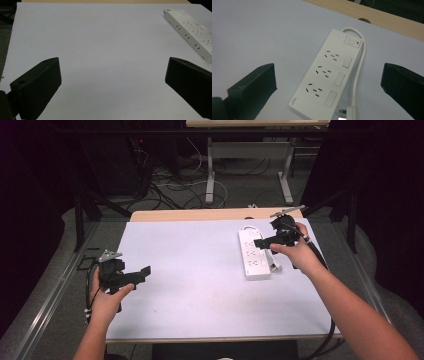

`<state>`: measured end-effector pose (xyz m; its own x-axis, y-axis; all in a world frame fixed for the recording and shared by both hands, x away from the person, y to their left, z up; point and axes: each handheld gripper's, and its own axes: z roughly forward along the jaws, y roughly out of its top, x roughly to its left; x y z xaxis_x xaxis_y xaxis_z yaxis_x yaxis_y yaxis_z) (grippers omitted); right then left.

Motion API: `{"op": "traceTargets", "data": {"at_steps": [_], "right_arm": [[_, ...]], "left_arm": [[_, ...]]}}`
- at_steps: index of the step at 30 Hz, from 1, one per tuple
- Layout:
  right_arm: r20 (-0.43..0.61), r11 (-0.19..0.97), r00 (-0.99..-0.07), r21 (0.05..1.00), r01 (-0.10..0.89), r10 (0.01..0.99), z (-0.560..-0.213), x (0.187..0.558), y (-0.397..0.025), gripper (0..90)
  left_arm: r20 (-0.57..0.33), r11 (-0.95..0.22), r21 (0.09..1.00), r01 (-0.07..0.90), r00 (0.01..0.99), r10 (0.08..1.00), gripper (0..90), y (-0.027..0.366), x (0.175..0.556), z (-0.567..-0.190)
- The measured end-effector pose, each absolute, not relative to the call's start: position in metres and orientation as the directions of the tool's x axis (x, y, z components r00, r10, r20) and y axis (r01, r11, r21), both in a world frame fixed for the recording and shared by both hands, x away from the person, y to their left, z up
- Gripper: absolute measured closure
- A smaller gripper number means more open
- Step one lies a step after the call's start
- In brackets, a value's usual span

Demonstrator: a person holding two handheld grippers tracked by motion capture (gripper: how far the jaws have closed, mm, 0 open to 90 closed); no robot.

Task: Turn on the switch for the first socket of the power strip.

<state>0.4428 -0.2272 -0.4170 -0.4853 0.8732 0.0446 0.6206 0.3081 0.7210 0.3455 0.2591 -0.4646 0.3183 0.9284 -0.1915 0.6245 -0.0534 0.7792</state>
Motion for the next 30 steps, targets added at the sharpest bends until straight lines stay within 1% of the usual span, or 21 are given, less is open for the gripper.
{"op": "traceTargets", "data": {"at_steps": [3, 10, 15, 20, 27, 30], "right_arm": [[0.037, 0.315, -0.499, 0.735, 0.601, 0.866, -0.417, 0.435, -0.229, 0.0], [0.056, 0.3, -0.524, 0.765, 0.569, 0.85, -0.414, 0.414, -0.232, 0.0], [0.041, 0.312, -0.546, 0.783, 0.537, 0.837, -0.414, 0.399, -0.231, 0.0], [0.036, 0.309, -0.557, 0.802, 0.512, 0.83, -0.417, 0.386, -0.229, 0.0], [0.055, 0.287, -0.567, 0.819, 0.497, 0.822, -0.425, 0.372, -0.227, 0.0], [0.045, 0.289, -0.571, 0.828, 0.48, 0.82, -0.428, 0.366, -0.227, 0.0]], "left_arm": [[-0.189, -0.053, 0.784, 0.619, 0.318, 0.929, 0.5, 0.258, 0.345, -0.465], [-0.184, -0.061, 0.782, 0.621, 0.324, 0.928, 0.5, 0.257, 0.345, -0.464], [-0.183, -0.064, 0.782, 0.62, 0.326, 0.927, 0.5, 0.257, 0.344, -0.463], [-0.182, -0.067, 0.782, 0.62, 0.329, 0.927, 0.5, 0.256, 0.344, -0.463], [-0.18, -0.071, 0.785, 0.616, 0.336, 0.925, 0.5, 0.253, 0.343, -0.461], [-0.179, -0.074, 0.784, 0.617, 0.339, 0.924, 0.5, 0.252, 0.342, -0.461]]}}
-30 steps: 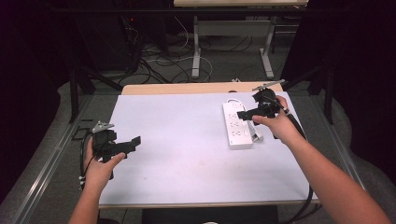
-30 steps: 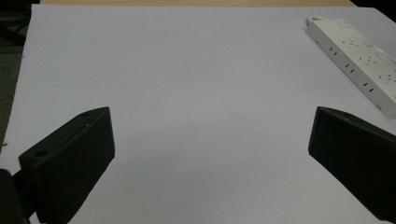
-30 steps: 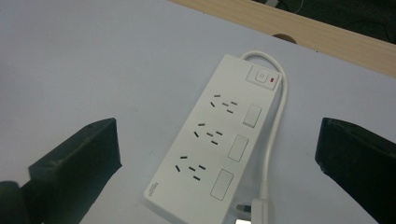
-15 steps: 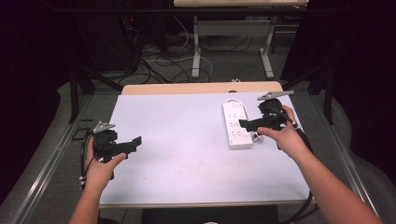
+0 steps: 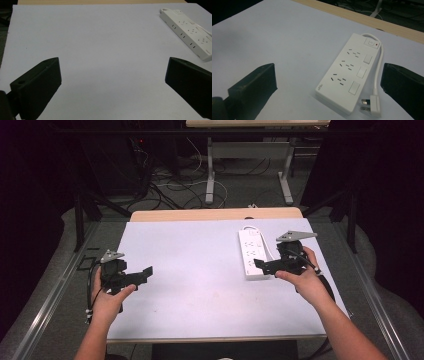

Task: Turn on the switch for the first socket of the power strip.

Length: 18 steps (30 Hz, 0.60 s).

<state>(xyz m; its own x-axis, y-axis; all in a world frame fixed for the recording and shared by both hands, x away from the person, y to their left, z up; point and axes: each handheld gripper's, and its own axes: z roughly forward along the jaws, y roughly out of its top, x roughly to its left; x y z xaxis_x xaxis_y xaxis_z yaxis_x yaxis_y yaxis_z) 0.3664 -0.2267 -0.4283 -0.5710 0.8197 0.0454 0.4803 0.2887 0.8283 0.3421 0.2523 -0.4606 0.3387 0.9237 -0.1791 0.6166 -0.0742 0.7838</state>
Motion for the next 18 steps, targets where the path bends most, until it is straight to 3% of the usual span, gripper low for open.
{"op": "traceTargets", "data": {"at_steps": [18], "right_arm": [[0.085, 0.251, -0.575, 0.841, 0.479, 0.814, -0.459, 0.348, -0.23, 0.8]], "left_arm": [[-0.17, -0.094, 0.79, 0.606, 0.364, 0.916, 0.5, 0.244, 0.34, -0.458]]}}
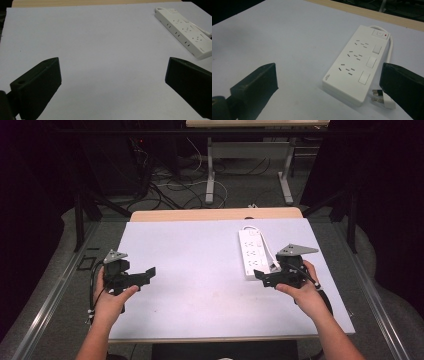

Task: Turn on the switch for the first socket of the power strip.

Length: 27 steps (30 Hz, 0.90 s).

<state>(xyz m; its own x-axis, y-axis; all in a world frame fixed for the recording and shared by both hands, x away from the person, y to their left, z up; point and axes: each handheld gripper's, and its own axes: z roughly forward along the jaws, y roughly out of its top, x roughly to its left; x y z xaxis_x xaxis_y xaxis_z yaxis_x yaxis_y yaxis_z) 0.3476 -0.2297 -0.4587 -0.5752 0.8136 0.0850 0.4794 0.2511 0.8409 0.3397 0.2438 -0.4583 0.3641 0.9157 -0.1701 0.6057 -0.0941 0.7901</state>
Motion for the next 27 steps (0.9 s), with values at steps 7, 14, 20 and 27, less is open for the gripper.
{"op": "traceTargets", "data": {"at_steps": [7, 14, 20, 27], "right_arm": [[0.098, 0.235, -0.576, 0.848, 0.475, 0.812, -0.47, 0.345, -0.233, 2.5], [0.102, 0.219, -0.57, 0.857, 0.467, 0.815, -0.48, 0.345, -0.236, 3.1], [0.111, 0.198, -0.553, 0.861, 0.469, 0.826, -0.485, 0.343, -0.24, 4.2], [0.107, 0.197, -0.543, 0.859, 0.472, 0.833, -0.494, 0.343, -0.243, 4.5]], "left_arm": [[-0.167, -0.103, 0.788, 0.607, 0.371, 0.914, 0.5, 0.241, 0.34, -0.459], [-0.165, -0.116, 0.781, 0.614, 0.382, 0.909, 0.5, 0.24, 0.34, -0.459], [-0.164, -0.112, 0.785, 0.609, 0.379, 0.911, 0.5, 0.239, 0.339, -0.459], [-0.159, -0.124, 0.782, 0.611, 0.388, 0.908, 0.5, 0.238, 0.339, -0.46]]}}
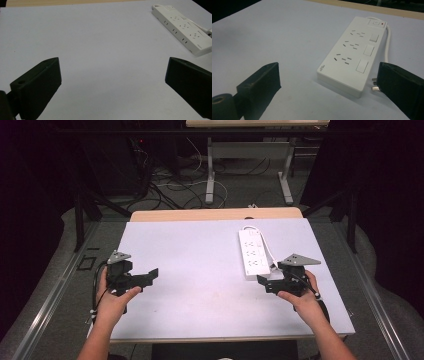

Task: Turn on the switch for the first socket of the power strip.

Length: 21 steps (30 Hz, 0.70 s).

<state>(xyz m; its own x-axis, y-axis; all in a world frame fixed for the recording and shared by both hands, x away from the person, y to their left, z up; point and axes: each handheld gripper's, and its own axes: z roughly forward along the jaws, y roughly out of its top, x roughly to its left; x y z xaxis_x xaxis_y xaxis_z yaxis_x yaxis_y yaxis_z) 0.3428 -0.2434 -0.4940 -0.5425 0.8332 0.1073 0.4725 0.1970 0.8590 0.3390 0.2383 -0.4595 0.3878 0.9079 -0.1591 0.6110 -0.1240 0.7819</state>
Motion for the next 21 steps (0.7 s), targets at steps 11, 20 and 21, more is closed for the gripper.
{"op": "traceTargets", "data": {"at_steps": [11, 20, 21], "right_arm": [[0.12, 0.163, -0.497, 0.856, 0.49, 0.86, -0.507, 0.348, -0.254, 5.0], [0.124, 0.146, -0.468, 0.854, 0.499, 0.875, -0.513, 0.351, -0.261, 5.1], [0.125, 0.146, -0.47, 0.854, 0.499, 0.873, -0.513, 0.352, -0.262, 5.1]], "left_arm": [[-0.164, -0.112, 0.786, 0.609, 0.379, 0.911, 0.5, 0.236, 0.339, -0.462], [-0.165, -0.115, 0.781, 0.614, 0.379, 0.91, 0.5, 0.238, 0.34, -0.462], [-0.165, -0.119, 0.775, 0.62, 0.381, 0.91, 0.5, 0.238, 0.34, -0.462]]}}
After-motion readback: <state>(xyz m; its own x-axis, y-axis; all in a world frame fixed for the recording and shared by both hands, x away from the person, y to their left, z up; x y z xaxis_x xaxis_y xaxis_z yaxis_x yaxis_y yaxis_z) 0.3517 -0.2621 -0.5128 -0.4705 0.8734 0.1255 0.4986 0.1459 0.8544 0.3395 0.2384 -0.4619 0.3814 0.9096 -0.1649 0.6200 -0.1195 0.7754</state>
